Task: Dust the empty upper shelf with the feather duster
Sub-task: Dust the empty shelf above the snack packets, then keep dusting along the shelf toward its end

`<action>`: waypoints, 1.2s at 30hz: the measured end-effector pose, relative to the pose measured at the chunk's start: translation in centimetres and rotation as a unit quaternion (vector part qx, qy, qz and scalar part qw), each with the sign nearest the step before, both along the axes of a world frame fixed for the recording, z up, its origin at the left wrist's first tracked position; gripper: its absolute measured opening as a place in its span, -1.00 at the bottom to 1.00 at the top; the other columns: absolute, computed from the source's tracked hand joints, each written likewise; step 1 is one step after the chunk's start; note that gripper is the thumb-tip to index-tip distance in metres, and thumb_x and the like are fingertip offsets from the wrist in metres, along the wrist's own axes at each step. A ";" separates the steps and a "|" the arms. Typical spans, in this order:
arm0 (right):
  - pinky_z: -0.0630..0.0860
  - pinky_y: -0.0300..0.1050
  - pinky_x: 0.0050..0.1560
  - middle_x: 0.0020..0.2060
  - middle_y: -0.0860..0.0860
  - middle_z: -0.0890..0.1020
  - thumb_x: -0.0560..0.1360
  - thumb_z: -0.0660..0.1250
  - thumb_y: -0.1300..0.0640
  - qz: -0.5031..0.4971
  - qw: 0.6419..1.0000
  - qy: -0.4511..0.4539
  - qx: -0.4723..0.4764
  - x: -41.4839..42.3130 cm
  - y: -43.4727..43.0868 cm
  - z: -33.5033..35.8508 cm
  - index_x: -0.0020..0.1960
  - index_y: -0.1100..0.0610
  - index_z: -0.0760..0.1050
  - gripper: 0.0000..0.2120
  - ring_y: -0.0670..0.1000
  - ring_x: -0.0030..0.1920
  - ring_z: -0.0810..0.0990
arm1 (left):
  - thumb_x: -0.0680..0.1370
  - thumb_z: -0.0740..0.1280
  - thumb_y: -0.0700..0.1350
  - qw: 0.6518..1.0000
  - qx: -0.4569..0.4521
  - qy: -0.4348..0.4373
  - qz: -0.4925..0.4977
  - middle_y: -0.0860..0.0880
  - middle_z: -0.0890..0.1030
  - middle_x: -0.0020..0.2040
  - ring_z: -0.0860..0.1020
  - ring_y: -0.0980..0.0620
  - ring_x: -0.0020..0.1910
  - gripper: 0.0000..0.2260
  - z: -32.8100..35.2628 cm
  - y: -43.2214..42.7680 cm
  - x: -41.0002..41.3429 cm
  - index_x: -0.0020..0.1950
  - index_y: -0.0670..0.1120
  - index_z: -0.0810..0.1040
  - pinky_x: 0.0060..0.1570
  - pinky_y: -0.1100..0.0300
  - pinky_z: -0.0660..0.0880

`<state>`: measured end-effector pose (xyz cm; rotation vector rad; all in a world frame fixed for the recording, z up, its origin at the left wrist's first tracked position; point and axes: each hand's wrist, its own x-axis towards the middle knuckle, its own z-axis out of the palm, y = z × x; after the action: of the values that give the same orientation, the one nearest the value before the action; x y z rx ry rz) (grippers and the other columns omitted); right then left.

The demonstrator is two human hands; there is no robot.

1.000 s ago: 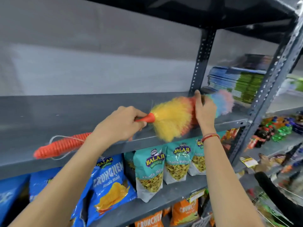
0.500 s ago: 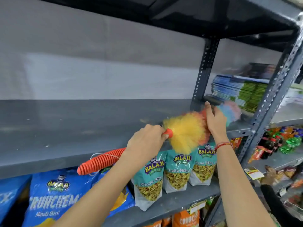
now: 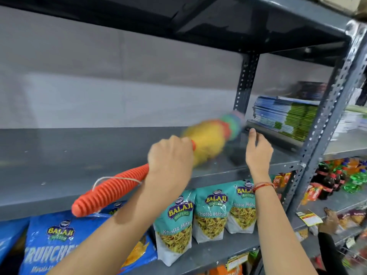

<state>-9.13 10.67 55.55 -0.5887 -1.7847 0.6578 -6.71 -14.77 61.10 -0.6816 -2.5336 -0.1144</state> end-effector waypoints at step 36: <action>0.50 0.11 0.02 0.00 0.36 0.62 0.59 0.14 0.13 0.119 0.944 -0.263 0.160 -1.0 -17.6 -0.9 -0.01 0.36 0.54 -0.68 0.34 0.02 0.58 | 0.60 0.07 0.13 0.977 0.130 -0.134 0.101 -0.12 0.61 -0.09 0.57 -0.23 -0.11 -0.65 -4.6 -11.1 0.3 0.16 0.06 0.57 -0.20 0.07 0.40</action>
<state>-10.10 -6.88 54.65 -0.3410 -2.4334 0.3693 -6.38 -25.83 56.47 -0.3219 -2.7564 -0.4862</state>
